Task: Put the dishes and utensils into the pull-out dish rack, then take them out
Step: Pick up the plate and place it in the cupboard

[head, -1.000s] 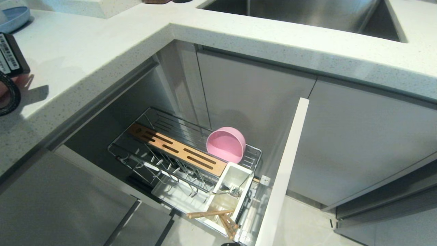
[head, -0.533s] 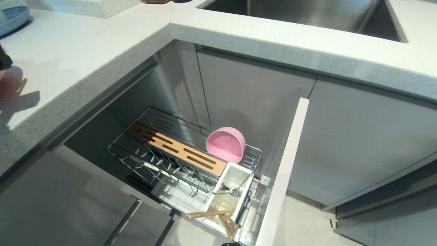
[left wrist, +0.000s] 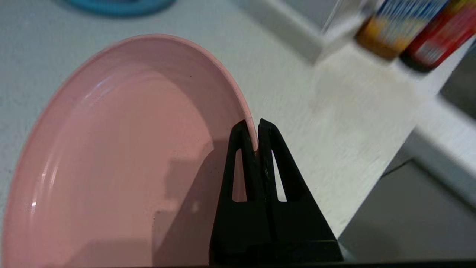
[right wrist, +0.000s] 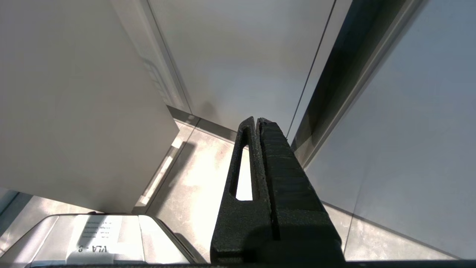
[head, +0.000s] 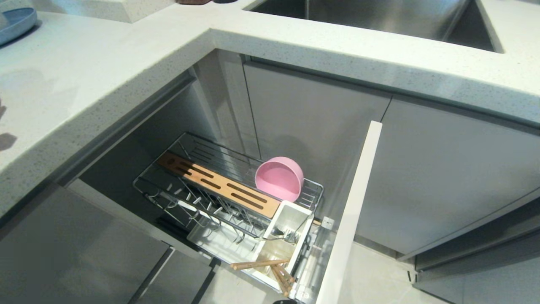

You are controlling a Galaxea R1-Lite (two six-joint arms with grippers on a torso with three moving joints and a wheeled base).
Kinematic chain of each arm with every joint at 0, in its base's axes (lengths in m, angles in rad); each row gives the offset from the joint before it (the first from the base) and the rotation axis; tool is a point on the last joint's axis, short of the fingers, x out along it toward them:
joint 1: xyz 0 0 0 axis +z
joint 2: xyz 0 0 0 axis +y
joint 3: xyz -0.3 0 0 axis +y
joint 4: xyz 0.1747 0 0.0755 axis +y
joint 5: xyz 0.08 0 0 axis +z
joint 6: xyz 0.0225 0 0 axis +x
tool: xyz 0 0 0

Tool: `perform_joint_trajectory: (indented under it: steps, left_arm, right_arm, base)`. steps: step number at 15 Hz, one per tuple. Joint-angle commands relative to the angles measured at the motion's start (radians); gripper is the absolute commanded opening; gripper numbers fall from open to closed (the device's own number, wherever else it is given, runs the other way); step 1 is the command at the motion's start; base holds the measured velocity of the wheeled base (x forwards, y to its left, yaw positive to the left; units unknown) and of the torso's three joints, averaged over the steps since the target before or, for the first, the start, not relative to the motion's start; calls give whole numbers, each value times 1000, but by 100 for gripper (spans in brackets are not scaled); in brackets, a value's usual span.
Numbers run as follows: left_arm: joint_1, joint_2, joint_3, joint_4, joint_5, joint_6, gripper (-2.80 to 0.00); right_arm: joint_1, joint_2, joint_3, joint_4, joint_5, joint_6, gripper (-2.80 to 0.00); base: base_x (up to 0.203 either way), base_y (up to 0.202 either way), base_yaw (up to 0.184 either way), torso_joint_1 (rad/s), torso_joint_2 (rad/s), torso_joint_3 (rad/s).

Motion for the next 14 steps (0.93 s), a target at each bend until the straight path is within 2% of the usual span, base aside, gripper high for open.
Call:
perform_joint_trajectory:
  steps: [1,4,7,11,14]
  left_arm:
    - [-32,-27,-5,-56,5,-15,-280]
    - [-54,-21,-29,-79,2,-43,-280]
    - [-157,-11,-56,-203,1,-92,-280]
    - [-377,-2,-56,-337,1,-128,-280]
    - [-536,15,-59,-385,1,-189,-280]
  right_arm:
    - [1,0,2,-1,0,1,-280]
    - [1,0,2,0,0,0,-280]
    - [1,0,2,0,0,0,-280]
    - [1,0,2,-1,0,0,-280]
    - [1,0,2,-1,0,0,-280]
  base:
    - [0,0,0,0,0,0]
    - [0,0,0,0,0,0]
    - [0,0,0,0,0,0]
    - [0,0,0,0,0,0]
    - [0,0,0,0,0,0]
